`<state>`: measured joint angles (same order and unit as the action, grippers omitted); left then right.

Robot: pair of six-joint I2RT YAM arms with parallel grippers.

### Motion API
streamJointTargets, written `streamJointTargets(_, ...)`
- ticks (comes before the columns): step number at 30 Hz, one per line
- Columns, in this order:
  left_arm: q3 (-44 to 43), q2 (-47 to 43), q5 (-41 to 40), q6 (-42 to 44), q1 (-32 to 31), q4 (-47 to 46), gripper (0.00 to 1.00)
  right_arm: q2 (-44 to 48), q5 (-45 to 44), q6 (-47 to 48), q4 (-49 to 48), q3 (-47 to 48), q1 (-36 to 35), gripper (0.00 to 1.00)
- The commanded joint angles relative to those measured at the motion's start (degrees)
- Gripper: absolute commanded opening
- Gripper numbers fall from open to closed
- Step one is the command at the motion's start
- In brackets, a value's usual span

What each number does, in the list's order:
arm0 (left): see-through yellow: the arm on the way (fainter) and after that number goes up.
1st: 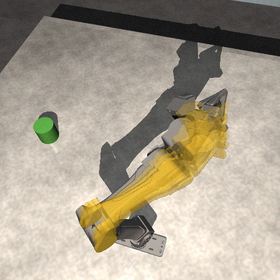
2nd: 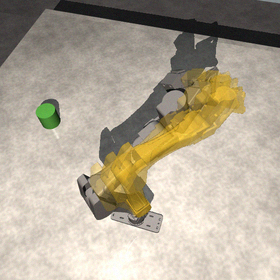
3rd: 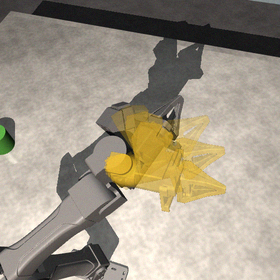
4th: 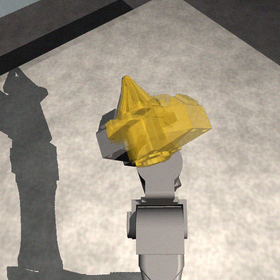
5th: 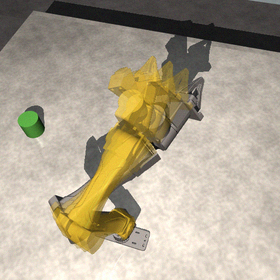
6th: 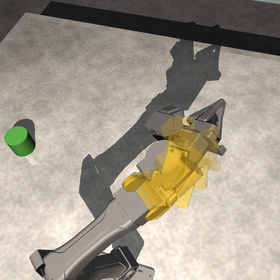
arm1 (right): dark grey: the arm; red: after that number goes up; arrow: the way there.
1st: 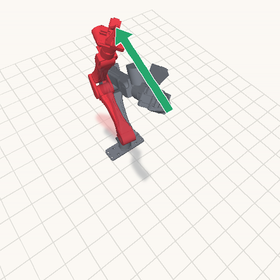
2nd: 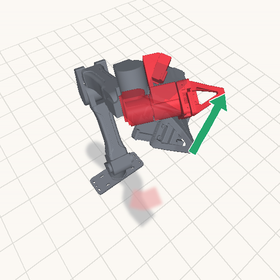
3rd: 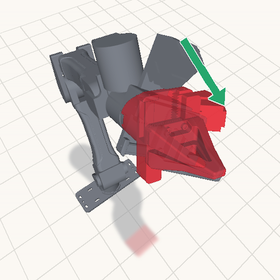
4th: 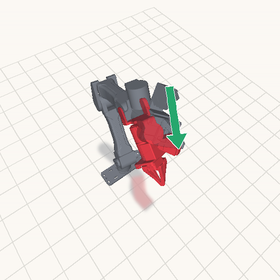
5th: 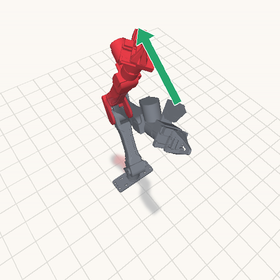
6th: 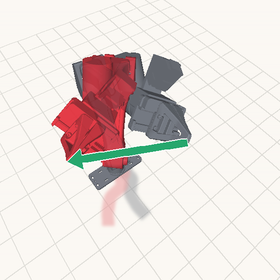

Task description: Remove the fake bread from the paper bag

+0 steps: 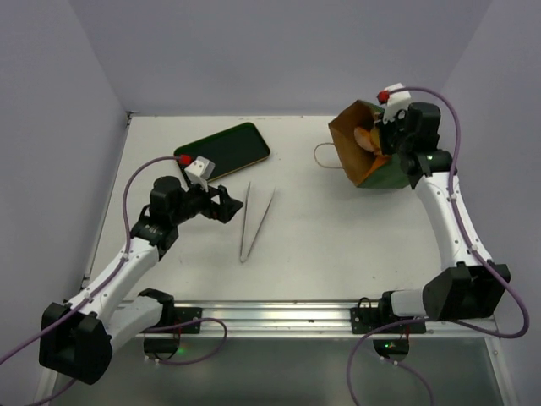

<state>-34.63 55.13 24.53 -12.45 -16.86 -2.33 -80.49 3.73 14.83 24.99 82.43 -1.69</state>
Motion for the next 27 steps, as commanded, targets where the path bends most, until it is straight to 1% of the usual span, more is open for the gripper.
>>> streamJointTargets(1, -3.5, 3.3, 1.3, 0.4, -1.7, 1.1, 1.00, 4.2, 1.8, 7.5, -6.3, -9.7, -3.8, 0.00)
streamJointTargets(3, -4.1, 4.6, 0.6, 0.4, -2.6, 1.9, 1.00, 6.0, 4.6, 7.9, -6.8, -15.7, -4.2, 0.00)
streamJointTargets(5, -4.0, 5.1, -1.2, 0.5, -3.4, 2.2, 1.00, 6.7, 6.6, 8.5, -6.6, -18.6, -4.5, 0.00)
streamJointTargets(6, -4.1, 5.4, -2.3, 0.6, -4.8, 2.2, 1.00, 7.4, 8.0, 8.8, -6.6, -20.9, -4.5, 0.00)
streamJointTargets(8, -4.3, 5.8, -6.5, 1.2, -6.8, 5.3, 1.00, 8.1, 9.1, 9.2, -6.3, -22.7, -4.5, 0.00)
streamJointTargets(9, -4.6, 6.5, -9.2, 1.4, -9.9, 6.1, 1.00, 9.0, 9.7, 9.3, -6.3, -24.1, -4.5, 0.00)
streamJointTargets(10, -5.0, 6.8, -15.0, 1.3, -11.9, 8.0, 1.00, 9.5, 10.0, 9.3, -6.4, -24.8, -4.5, 0.00)
streamJointTargets(11, -5.2, 7.2, -17.7, 0.7, -13.9, 9.1, 1.00, 9.9, 10.2, 9.2, -6.5, -25.4, -4.5, 0.00)
streamJointTargets(12, -5.4, 7.9, -22.4, 0.1, -17.4, 10.1, 1.00, 10.8, 10.6, 8.8, -6.5, -26.4, -4.5, 0.00)
streamJointTargets(15, -5.4, 8.9, -30.7, -3.7, -22.1, 13.2, 1.00, 11.7, 11.2, 7.5, -6.7, -27.7, -4.5, 0.00)
streamJointTargets(19, -4.8, 10.7, -33.8, -7.7, -24.8, 14.8, 1.00, 11.3, 11.7, 5.6, -7.1, -28.1, -4.5, 0.00)
streamJointTargets(23, -5.5, 14.6, -37.6, -9.2, -27.9, 14.9, 1.00, 11.1, 12.7, 4.2, -6.9, -27.8, -4.5, 0.00)
streamJointTargets(24, -5.8, 16.7, -39.4, -9.4, -28.9, 14.9, 1.00, 11.1, 12.9, 3.9, -6.8, -27.8, -4.5, 0.00)
streamJointTargets(26, -6.5, 19.1, -40.2, -10.2, -30.2, 14.5, 1.00, 11.2, 13.1, 3.7, -6.8, -27.9, -4.5, 0.00)
streamJointTargets(27, -7.3, 21.8, -41.1, -10.4, -30.5, 13.7, 1.00, 11.3, 13.3, 3.5, -6.9, -27.9, -4.5, 0.00)
